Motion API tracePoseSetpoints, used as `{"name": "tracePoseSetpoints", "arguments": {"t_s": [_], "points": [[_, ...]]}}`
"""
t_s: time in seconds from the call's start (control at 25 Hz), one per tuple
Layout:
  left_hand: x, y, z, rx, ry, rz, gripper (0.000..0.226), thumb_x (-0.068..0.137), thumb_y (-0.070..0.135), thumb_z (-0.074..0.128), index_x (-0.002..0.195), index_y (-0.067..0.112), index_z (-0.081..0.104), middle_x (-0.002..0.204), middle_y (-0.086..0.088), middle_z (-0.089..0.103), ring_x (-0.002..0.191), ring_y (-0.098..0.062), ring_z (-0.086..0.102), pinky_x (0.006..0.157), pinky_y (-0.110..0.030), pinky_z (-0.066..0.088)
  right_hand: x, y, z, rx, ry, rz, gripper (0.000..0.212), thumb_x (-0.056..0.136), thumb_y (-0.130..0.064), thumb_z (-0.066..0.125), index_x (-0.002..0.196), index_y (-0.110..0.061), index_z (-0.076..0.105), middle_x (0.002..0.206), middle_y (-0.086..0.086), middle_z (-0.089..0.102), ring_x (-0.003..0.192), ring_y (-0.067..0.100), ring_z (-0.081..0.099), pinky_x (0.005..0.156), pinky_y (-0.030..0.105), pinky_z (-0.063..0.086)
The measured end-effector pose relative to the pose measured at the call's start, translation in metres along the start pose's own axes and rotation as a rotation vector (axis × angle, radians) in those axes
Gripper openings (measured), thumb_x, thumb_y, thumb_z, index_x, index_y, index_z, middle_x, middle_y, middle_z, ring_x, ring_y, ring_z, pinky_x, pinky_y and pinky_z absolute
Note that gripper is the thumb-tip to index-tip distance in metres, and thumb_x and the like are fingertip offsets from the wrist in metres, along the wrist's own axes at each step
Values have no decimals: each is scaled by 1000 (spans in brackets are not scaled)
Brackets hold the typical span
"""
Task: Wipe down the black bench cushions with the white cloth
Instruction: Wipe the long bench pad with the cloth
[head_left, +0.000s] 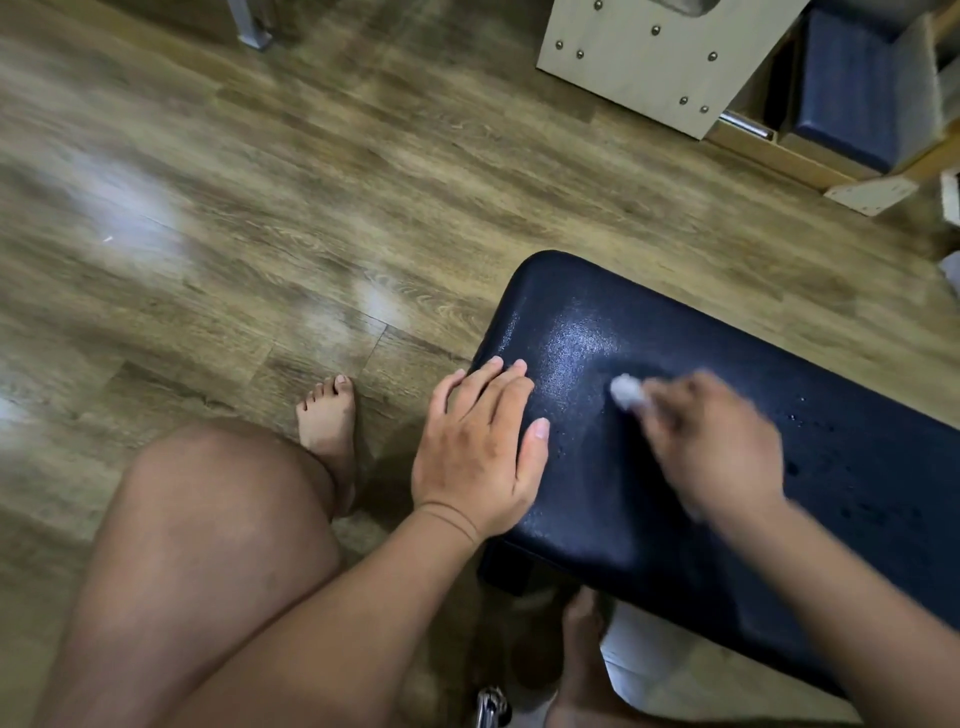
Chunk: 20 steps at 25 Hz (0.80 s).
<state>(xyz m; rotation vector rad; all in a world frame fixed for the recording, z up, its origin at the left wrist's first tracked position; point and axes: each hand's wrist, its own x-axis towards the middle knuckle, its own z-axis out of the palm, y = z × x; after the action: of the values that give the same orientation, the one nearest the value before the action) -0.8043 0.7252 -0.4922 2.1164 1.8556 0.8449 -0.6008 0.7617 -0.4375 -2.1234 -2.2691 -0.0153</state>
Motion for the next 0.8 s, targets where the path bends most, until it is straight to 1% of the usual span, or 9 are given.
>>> {"name": "tracePoseSetpoints", "arguments": {"t_s": [0.12, 0.2, 0.28, 0.4, 0.48, 0.56, 0.64, 0.72, 0.8], "points": [[1, 0, 0, 1, -4, 1, 40, 91, 35, 43, 116, 12, 64, 133, -1, 63, 129, -23, 53, 110, -44, 32, 79, 11, 6, 97, 22, 174, 26, 93, -47, 49, 103, -29, 65, 98, 10, 63, 88, 39, 63, 67, 36, 46], [2, 0, 0, 4, -11, -2, 40, 91, 36, 43, 116, 12, 63, 132, -1, 63, 129, -23, 52, 109, -45, 33, 63, 2, 5, 112, 37, 174, 32, 95, -50, 45, 108, -29, 64, 101, 10, 60, 89, 38, 62, 72, 38, 51], [1, 1, 0, 12, -14, -6, 40, 91, 37, 44, 116, 13, 63, 132, -1, 63, 129, -23, 52, 108, -46, 35, 1, -10, 3, 116, 72, 130, 35, 96, -56, 40, 108, -32, 64, 91, 3, 55, 80, 34, 63, 64, 38, 51], [2, 1, 1, 12, -6, -6, 40, 91, 37, 44, 116, 13, 63, 133, 0, 62, 130, -22, 51, 108, -47, 35, -104, -27, -10, 198, -56, 15, 27, 89, -51, 45, 108, -40, 60, 90, -7, 56, 64, 24, 65, 47, 32, 48], [0, -1, 2, 8, 2, 0, 39, 91, 37, 44, 115, 13, 63, 134, 0, 62, 130, -22, 51, 107, -47, 36, -110, -20, -5, 174, -43, -59, 26, 86, -51, 48, 103, -43, 66, 88, -7, 57, 60, 22, 64, 44, 29, 45], [0, -1, 3, 13, 9, 7, 39, 91, 36, 44, 115, 12, 64, 133, -1, 62, 130, -22, 52, 107, -46, 36, -66, -13, 1, 88, 48, -74, 23, 90, -50, 49, 103, -42, 67, 87, -5, 58, 62, 27, 64, 48, 32, 48], [-1, 0, 3, 13, 12, 9, 40, 91, 36, 44, 115, 12, 64, 133, -1, 62, 130, -22, 52, 108, -45, 34, 0, -9, 12, 45, 156, -45, 24, 93, -49, 48, 103, -34, 65, 91, 1, 58, 71, 33, 64, 57, 37, 51], [-1, 1, 2, 7, 16, 7, 41, 90, 37, 44, 116, 11, 63, 135, -2, 61, 129, -23, 53, 109, -44, 33, 74, -6, 17, -2, 133, -23, 28, 95, -47, 47, 108, -29, 65, 100, 7, 58, 84, 37, 63, 67, 38, 49], [1, 1, 2, 3, 26, -11, 45, 90, 37, 44, 121, 9, 61, 140, -6, 56, 127, -26, 53, 109, -45, 32, 109, -15, 15, 25, 88, -7, 33, 96, -45, 45, 111, -24, 66, 103, 11, 57, 89, 40, 60, 72, 39, 49]]}}
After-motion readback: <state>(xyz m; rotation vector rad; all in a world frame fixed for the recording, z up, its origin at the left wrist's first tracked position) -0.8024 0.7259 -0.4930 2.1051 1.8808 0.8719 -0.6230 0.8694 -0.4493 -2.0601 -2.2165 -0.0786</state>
